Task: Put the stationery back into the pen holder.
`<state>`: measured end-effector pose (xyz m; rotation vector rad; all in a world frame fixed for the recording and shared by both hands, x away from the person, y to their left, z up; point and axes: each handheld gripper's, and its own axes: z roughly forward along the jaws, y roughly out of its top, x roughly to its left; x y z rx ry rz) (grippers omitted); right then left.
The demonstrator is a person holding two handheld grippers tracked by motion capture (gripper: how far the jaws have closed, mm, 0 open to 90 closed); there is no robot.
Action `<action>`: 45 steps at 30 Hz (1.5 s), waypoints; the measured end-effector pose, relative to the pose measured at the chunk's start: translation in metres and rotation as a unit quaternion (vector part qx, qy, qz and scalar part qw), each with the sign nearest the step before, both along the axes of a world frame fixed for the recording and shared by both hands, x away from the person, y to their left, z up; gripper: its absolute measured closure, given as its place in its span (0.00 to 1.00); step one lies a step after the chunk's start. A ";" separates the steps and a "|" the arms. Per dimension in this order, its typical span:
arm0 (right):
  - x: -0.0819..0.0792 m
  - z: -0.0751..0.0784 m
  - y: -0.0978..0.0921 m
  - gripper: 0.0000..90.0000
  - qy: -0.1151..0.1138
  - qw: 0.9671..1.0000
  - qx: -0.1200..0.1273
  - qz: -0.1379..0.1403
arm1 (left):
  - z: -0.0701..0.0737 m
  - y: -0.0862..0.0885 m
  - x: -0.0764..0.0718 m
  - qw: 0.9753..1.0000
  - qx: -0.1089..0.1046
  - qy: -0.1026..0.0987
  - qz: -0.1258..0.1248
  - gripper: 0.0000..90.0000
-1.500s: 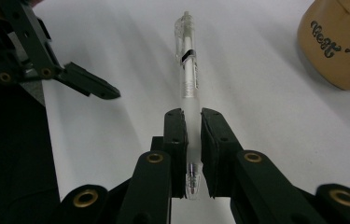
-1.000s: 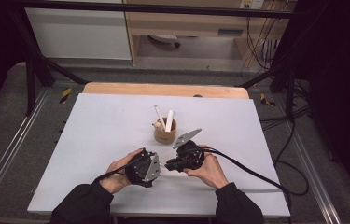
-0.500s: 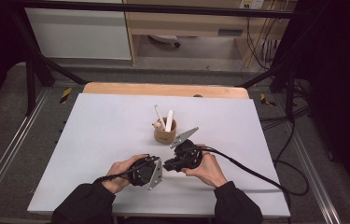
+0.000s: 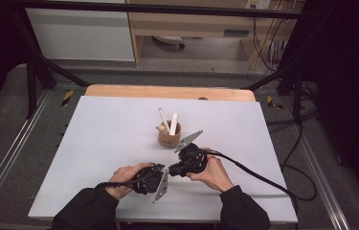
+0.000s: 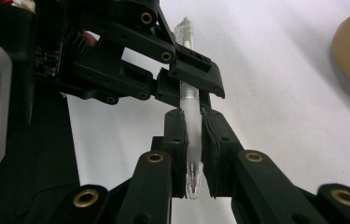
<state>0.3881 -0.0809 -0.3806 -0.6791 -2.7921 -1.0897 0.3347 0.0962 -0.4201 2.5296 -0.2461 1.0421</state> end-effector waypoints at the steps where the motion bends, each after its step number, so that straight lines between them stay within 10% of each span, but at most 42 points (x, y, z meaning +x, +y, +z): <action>1: 0.000 0.000 0.000 0.90 -0.001 1.000 0.002 0.001 | 0.000 0.000 0.000 1.000 0.003 0.001 0.000 0.87; 12: 0.000 0.006 -0.007 0.67 -0.018 0.999 0.021 -0.027 | 0.002 0.005 0.003 0.999 -0.009 0.020 0.026 0.87; 18: 0.000 0.011 -0.025 0.42 -0.066 0.995 0.030 -0.075 | 0.003 0.009 0.009 0.997 -0.023 0.039 0.058 0.87; 26: 0.002 0.003 -0.055 0.19 -0.087 0.987 0.041 -0.132 | 0.005 0.015 0.015 0.990 -0.059 0.077 0.104 0.87; 37: 0.003 -0.023 -0.090 0.05 -0.089 0.975 0.016 -0.203 | 0.014 0.022 0.026 0.969 -0.127 0.128 0.169 0.87; 45: 0.000 -0.038 -0.110 0.04 -0.090 0.968 0.016 -0.233 | 0.024 0.028 0.034 0.939 -0.202 0.186 0.207 0.87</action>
